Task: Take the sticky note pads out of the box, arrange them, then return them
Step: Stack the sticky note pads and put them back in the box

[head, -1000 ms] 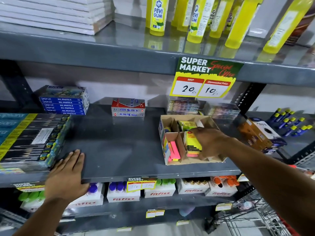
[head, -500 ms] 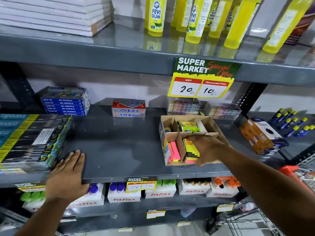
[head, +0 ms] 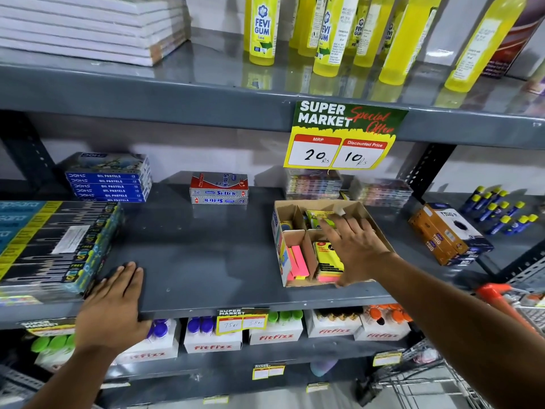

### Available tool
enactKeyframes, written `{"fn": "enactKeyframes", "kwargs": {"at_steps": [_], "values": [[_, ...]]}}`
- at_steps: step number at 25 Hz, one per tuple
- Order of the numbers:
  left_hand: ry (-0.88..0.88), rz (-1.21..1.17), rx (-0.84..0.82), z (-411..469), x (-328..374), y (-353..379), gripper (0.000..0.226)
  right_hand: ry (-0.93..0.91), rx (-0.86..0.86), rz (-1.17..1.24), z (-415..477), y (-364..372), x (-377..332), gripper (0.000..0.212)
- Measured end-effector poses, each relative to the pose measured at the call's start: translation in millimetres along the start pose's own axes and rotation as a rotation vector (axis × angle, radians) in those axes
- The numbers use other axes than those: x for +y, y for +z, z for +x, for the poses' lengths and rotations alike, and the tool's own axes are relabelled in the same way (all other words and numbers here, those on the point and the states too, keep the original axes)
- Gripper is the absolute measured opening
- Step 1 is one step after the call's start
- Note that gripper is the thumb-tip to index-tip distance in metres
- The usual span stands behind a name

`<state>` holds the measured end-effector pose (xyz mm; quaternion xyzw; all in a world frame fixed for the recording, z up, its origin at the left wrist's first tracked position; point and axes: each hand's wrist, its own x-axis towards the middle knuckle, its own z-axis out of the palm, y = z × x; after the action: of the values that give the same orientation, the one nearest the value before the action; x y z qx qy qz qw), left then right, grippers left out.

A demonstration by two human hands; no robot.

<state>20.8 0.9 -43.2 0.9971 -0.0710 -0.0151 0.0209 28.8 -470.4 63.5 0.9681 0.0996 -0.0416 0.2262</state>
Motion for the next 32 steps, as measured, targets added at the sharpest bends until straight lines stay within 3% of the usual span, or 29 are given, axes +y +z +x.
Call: {"fn": "enactKeyframes", "kwargs": {"at_steps": [10, 20, 27, 32], "values": [[0.027, 0.045, 0.098, 1, 2, 1, 0.102, -0.072, -0.033, -0.009, 10, -1, 3, 0.147], [0.012, 0.031, 0.065, 1, 1, 1, 0.103, -0.027, -0.016, 0.076, 10, 4, 2, 0.149], [0.013, -0.026, -0.024, 1, -2, 3, 0.105, 0.057, 0.007, 0.116, -2, 3, 17, 0.166], [0.025, -0.041, -0.050, 1, 0, 2, 0.105, 0.084, 0.016, 0.072, -12, 19, 19, 0.158]]}}
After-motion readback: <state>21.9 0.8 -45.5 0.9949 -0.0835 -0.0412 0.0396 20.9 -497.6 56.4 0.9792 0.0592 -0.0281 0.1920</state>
